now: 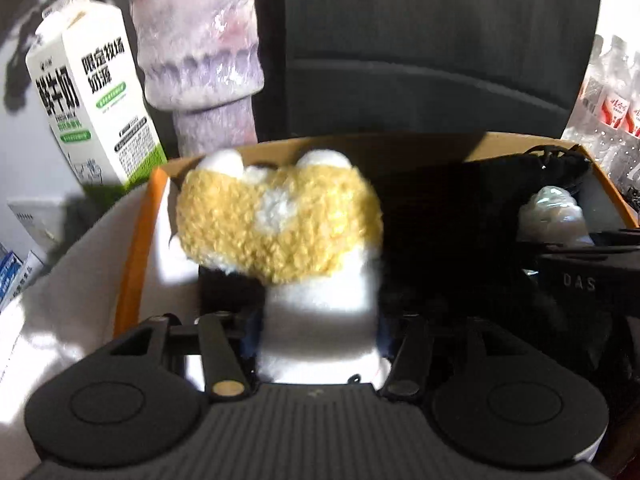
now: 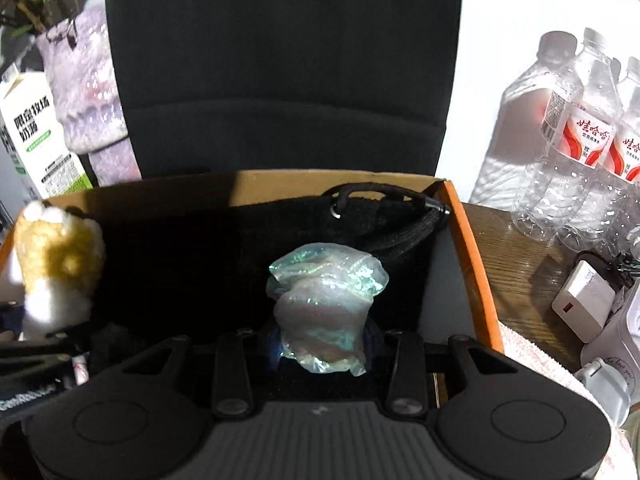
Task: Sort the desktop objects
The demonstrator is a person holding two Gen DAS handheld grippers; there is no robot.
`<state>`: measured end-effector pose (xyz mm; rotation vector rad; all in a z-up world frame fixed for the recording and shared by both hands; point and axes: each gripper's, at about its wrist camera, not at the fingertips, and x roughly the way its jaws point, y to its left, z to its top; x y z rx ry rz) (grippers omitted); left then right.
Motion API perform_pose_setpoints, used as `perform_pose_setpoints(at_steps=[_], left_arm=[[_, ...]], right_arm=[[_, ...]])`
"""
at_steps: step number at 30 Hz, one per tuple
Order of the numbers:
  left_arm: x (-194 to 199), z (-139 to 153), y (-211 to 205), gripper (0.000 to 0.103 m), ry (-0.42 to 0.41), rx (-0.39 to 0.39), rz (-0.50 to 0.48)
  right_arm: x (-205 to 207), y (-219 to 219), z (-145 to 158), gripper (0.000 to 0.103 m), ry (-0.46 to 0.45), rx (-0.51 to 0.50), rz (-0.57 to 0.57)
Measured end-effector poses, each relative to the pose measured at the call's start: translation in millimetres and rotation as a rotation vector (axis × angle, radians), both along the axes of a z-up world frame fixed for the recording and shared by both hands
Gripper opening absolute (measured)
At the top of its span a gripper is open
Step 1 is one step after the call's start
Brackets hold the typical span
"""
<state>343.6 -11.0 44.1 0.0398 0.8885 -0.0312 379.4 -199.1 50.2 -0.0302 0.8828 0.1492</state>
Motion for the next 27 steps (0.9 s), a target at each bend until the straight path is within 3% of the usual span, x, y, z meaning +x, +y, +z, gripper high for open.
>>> perform_pose_setpoints(at_steps=[1,3,4,6,13,17,21,24,27], left_arm=[[-4.5,2.8,3.0,0.060,-0.015,-0.028,-0.001],[-16.1,12.8,9.5,0.076,-0.054,-0.081,-0.001],[-21.2,18.9,11.8,0.079,-0.074,-0.094,0.001],[-36.9,33.9,15.4,0.081,-0.113,-0.093,0.012],[-102.1,92.4,17.9,0.080,-0.261,-0.030,0.032],[-147.6,134.1,16.7,0.072,-0.328,-0.019,0.037],[-196.3,192.6,22.0,0.065,-0.430,0.002,0.061],[-241.0,247.7,30.1,0.064,-0.538,0.000,0.075],[-282.4,301.7,31.4,0.064,-0.609,0.049,0.081]], right_arm=[[-1.3,2.4,2.9,0.048,-0.010,-0.019,0.011],[-9.6,6.6,12.0,0.062,-0.037,-0.039,0.043],[-15.4,6.6,18.4,0.076,-0.051,-0.034,0.051],[-31.3,4.4,35.7,0.085,-0.105,-0.024,0.043],[-105.2,-4.0,103.1,0.085,-0.242,0.005,0.046],[-150.1,-9.0,147.4,0.085,-0.331,0.000,0.053],[-208.9,-21.0,211.2,0.084,-0.490,-0.012,0.036],[-258.8,-30.0,268.5,0.085,-0.609,-0.016,0.002],[-315.0,-40.4,326.1,0.085,-0.727,-0.019,-0.026]])
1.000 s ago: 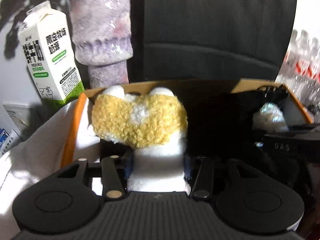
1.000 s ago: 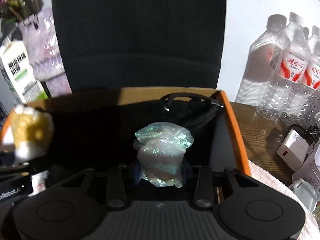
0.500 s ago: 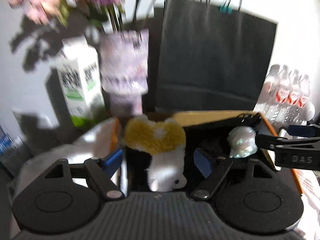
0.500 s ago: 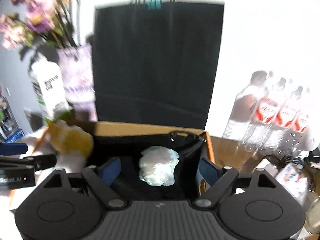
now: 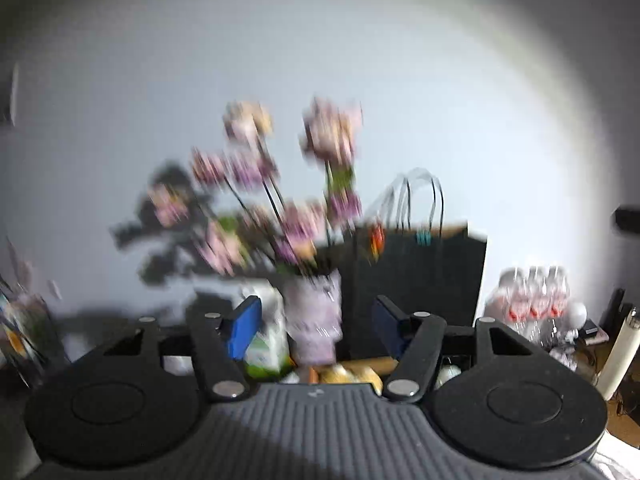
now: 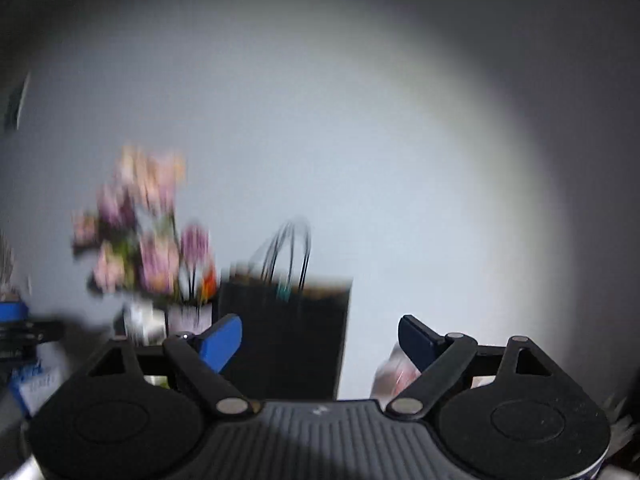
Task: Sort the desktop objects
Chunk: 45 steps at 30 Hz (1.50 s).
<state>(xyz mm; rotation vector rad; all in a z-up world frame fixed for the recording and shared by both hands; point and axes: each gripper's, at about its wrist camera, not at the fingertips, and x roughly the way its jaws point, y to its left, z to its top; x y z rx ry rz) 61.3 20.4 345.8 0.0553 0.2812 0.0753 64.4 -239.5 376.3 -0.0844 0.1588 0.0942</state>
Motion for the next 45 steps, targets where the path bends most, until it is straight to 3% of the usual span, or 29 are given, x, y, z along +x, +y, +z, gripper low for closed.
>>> perform_pose_setpoints(at_steps=[7,13,17,19,21,23,26,32,36,40,42,45], left_arm=[[-81.0,111.0,1.7,0.063,-0.150,0.006,0.037],[-123.9,197.7,-8.0,0.061,-0.274,0.035,0.044],[-133.8,244.8,-7.2,0.051,-0.211,-0.029,0.002],[-140.4,251.2,-6.2,0.051,-0.189,-0.045,-0.049],[-141.9,240.7,-8.4,0.052,-0.162,-0.026,-0.092],[-138.6,211.9,-12.7,0.052,-0.123,0.003,-0.126],[-131.1,135.8,-16.2,0.052,-0.049,-0.005,-0.181],[-154.9,-70.1,-25.9,0.047,0.036,-0.010,-0.252],[-193.0,-172.1,-20.5,0.045,0.075,-0.097,-0.280],[-235.3,-233.7,-10.2,0.046,0.127,-0.119,-0.202],[-242.1,-255.5,-6.8,0.046,0.182,-0.096,-0.193],[-247.7,-276.7,-0.6,0.047,0.234,-0.027,-0.170]], right_arm=[[-100.2,-11.0,112.4,0.087,-0.238,-0.005,-0.041],[-136.3,-12.0,192.8,0.087,-0.369,-0.028,-0.074],[-132.8,-21.4,245.0,0.089,-0.293,0.014,-0.088],[-125.9,-27.2,257.7,0.094,-0.188,0.024,-0.032],[-116.9,-27.5,250.3,0.096,-0.104,-0.013,0.034],[-106.0,-22.7,221.6,0.096,-0.048,-0.076,0.082],[-92.0,-17.0,143.8,0.096,0.029,-0.110,0.163],[-101.0,-2.4,-84.9,0.094,0.204,-0.116,0.374],[-146.8,16.2,-203.7,0.094,0.242,-0.029,0.425],[-190.7,10.8,-273.5,0.095,0.225,0.031,0.262],[-211.7,9.2,-291.4,0.095,0.239,0.085,0.182],[-235.0,-5.7,-298.5,0.095,0.289,0.117,0.170]])
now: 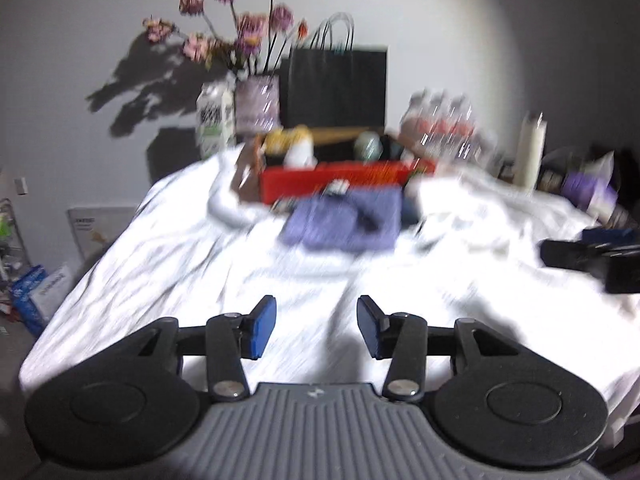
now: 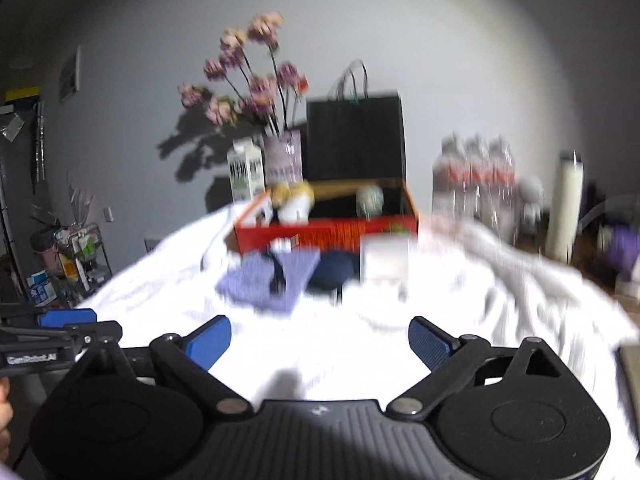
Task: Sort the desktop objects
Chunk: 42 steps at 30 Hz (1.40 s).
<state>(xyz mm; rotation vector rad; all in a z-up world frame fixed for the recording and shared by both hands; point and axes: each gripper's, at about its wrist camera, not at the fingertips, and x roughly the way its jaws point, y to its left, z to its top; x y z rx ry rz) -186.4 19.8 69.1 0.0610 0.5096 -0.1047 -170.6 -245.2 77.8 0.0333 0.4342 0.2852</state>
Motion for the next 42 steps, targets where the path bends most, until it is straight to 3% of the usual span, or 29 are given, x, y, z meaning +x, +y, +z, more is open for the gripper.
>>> perform_pose_setpoints(at_steps=[4,8,12,15,21,25,28,30,35,40,42], left_arm=[[20.9,-19.5,9.1,0.048,0.064,-0.056,0.011],[61.2,-16.6,-0.1,0.069,0.060,-0.040,-0.010],[111.4,-14.4,-4.5,0.078,0.074,-0.013,-0.036],[148.2,-13.3,-0.1,0.078,0.072,-0.022,-0.038],[212.2,-19.7,22.8,0.074,0.123,-0.148,-0.046],[231.1,-24.8,30.0,0.071,0.140,-0.209,-0.059],[238.6,-26.3,25.4,0.071,0.129,-0.189,-0.077],[245.0,-28.5,21.7,0.072,0.131,-0.177,-0.082],[254.4,-33.0,16.7,0.074,0.145,-0.199,-0.076],[244.2,-29.9,4.3,0.057,0.208,-0.240,-0.161],[242.8,-35.5,-3.1,0.033,0.242,-0.210,-0.146]], right_arm=[[-2.2,-2.8,-16.5,0.095,-0.008,-0.083,-0.036],[18.8,-1.2,-19.1,0.093,-0.007,-0.094,-0.031],[45.6,11.0,-9.0,0.088,-0.049,-0.090,0.033],[77.6,29.2,-4.6,0.073,-0.058,-0.106,0.089],[141.8,74.2,-17.1,0.051,-0.033,-0.108,0.209],[171.7,101.1,-31.5,0.028,-0.011,-0.164,0.234],[182.2,114.8,-43.7,0.014,-0.014,-0.231,0.230],[183.4,120.7,-48.3,0.009,-0.016,-0.275,0.223],[172.3,104.2,-33.9,0.006,-0.090,-0.259,0.121],[161.8,71.7,-13.2,0.006,-0.130,-0.174,0.018],[154.7,62.1,-7.7,0.006,-0.146,-0.160,-0.012]])
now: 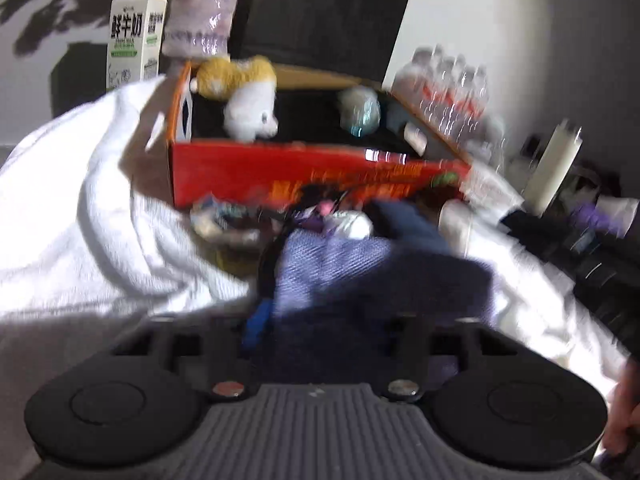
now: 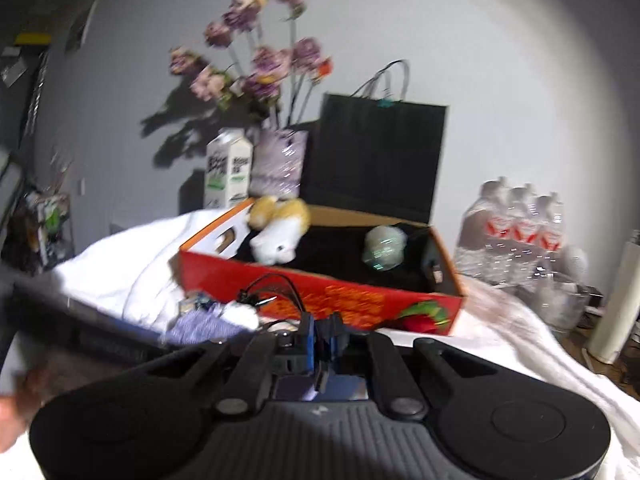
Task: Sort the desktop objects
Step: 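Grasp the lavender cloth pouch with the left tool while the right tool grasps the black USB cable, then carry the pouch with the left tool into the box while the right tool drops the cable there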
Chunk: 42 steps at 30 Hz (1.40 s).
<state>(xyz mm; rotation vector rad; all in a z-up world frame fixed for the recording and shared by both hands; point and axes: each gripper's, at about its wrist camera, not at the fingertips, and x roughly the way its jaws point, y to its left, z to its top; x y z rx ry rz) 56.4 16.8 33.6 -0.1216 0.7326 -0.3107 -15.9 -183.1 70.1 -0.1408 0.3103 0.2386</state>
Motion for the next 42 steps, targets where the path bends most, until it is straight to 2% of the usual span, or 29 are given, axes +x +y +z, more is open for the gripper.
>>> perform_pose_setpoints(at_steps=[1,2,3,6,8,11,13,15,16,18,20,23,26,28,31,35,37,38,42], left_arm=[[-1.8,-2.8,0.4,0.029,0.015,-0.022,0.013],[-5.1,-3.9,1.6,0.018,0.027,-0.041,0.025],[-9.7,-3.4,3.1,0.013,0.033,-0.060,0.027],[-31.1,2.6,12.9,0.010,0.034,-0.090,0.102],[-51.1,10.9,20.2,0.008,0.019,-0.129,0.119],[-83.1,30.2,27.1,0.008,-0.025,-0.154,0.134],[-99.6,40.5,31.8,0.008,-0.045,-0.152,0.140],[-111.2,45.4,36.4,0.008,-0.047,-0.138,0.166],[-115.9,46.8,39.0,0.008,-0.045,-0.138,0.175],[-123.4,49.1,43.6,0.008,-0.046,-0.148,0.181],[-129.6,50.7,45.0,0.008,-0.051,-0.141,0.182],[-137.3,51.8,46.7,0.008,-0.061,-0.141,0.170],[-141.7,55.2,46.2,0.007,-0.059,-0.169,0.146],[-148.3,61.1,44.0,0.007,-0.078,-0.175,0.122],[-159.2,70.0,39.0,0.007,-0.123,-0.170,0.094],[-167.0,73.7,29.9,0.007,-0.142,-0.164,0.073],[-170.7,73.3,22.7,0.007,-0.158,-0.135,0.078],[-172.9,72.6,18.5,0.008,-0.169,-0.116,0.085],[-181.0,69.7,7.9,0.008,-0.192,-0.064,0.100]], right_arm=[[-4.3,-4.6,2.9,0.006,-0.011,0.007,-0.012],[-8.8,-8.7,5.4,0.006,-0.019,0.011,-0.021],[-13.8,-12.7,7.8,0.006,-0.030,0.018,-0.032],[-29.4,-25.2,16.7,0.000,-0.080,0.021,-0.083],[-36.2,-35.3,23.4,0.000,-0.090,0.023,-0.104],[-44.1,-55.2,29.9,0.000,-0.042,0.095,-0.076],[-44.4,-57.1,25.7,0.001,-0.006,0.079,-0.052],[-42.1,-56.9,21.4,0.010,0.027,0.069,-0.031],[-39.0,-57.2,15.8,0.025,0.061,0.065,-0.011],[-31.0,-58.0,1.5,0.046,0.109,0.069,0.017],[-19.6,-55.1,-14.1,0.047,0.138,0.031,-0.007],[4.4,-50.4,-29.6,0.043,0.204,0.023,-0.038],[37.9,-43.3,-46.8,0.029,0.271,0.012,-0.079],[40.4,-44.7,-49.1,0.007,0.285,0.027,-0.079],[31.6,-49.9,-44.4,0.004,0.288,0.084,-0.075],[-2.5,-51.3,-20.0,0.004,0.206,0.091,-0.069],[-22.7,-55.0,-3.0,0.004,0.168,0.123,-0.052],[-45.2,-55.4,11.2,0.004,0.128,0.122,-0.044],[-76.9,-57.2,26.6,0.004,0.082,0.116,-0.034]])
